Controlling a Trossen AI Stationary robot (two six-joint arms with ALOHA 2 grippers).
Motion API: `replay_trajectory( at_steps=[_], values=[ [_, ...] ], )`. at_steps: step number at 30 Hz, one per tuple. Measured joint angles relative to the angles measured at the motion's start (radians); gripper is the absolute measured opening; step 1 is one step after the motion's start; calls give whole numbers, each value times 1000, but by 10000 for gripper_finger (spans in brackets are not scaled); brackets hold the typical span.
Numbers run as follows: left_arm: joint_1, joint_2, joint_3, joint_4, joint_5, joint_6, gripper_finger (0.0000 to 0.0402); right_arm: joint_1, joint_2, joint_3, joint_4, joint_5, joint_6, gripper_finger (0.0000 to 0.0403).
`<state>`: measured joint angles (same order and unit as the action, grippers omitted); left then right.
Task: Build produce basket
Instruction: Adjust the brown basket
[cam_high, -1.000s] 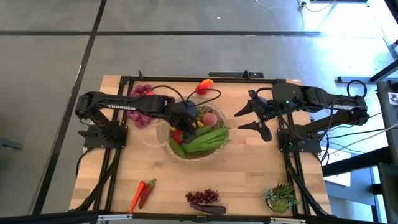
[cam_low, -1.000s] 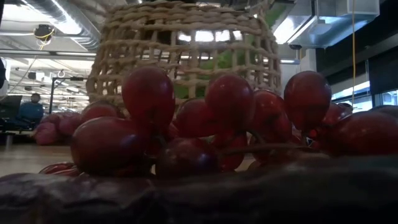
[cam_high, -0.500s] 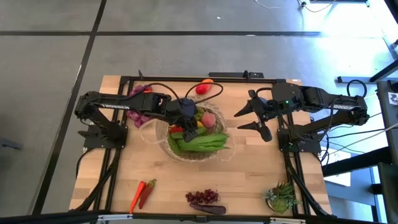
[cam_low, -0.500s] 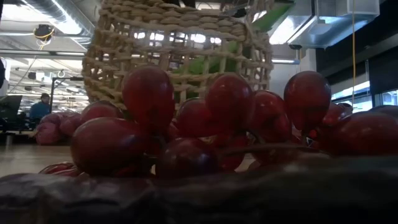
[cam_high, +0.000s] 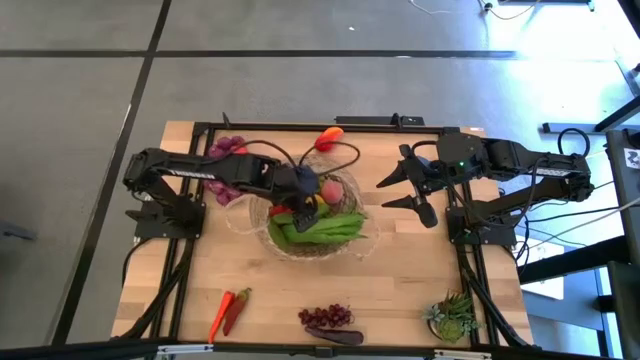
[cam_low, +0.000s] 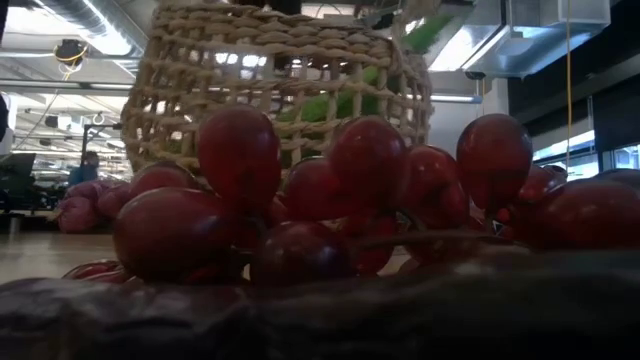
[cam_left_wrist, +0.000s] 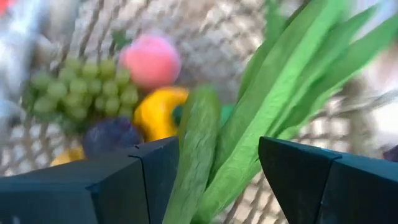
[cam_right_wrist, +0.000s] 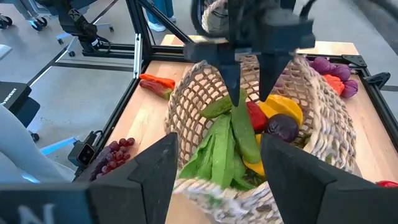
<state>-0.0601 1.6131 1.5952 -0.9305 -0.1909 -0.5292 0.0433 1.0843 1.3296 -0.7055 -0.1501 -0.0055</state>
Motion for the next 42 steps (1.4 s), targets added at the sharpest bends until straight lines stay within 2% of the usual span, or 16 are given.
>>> replay_trajectory(
  at_steps=[4, 9, 14, 18, 25, 27, 30, 34, 42],
  values=[
    [20, 7, -50, -15, -25, -64, 211, 0, 0, 0, 0, 0, -1, 223],
    [22, 6, -73, -55, -183, -94, 211, 0, 0, 0, 0, 0, -1, 223],
    [30, 6, -96, -112, -221, -132, 211, 0, 0, 0, -1, 0, 0, 223],
    [44, 19, -125, -173, -225, -176, 211, 0, 0, 0, -1, 0, 1, 223],
    [66, 37, -155, -212, -101, -176, 211, 0, 0, 0, -3, 0, 1, 223],
    [64, 33, -154, -208, -138, -176, 211, 0, 0, 0, -3, 0, 1, 223],
    [39, 33, -154, -213, -262, -175, 211, 0, 0, 0, -3, 0, 1, 223],
    [33, 27, -154, -210, -192, -122, 211, 0, 0, 0, 0, 0, 45, 223],
    [26, 14, -154, -121, -202, -44, 211, 0, 2, 0, 19, 0, 68, 223]
  ],
)
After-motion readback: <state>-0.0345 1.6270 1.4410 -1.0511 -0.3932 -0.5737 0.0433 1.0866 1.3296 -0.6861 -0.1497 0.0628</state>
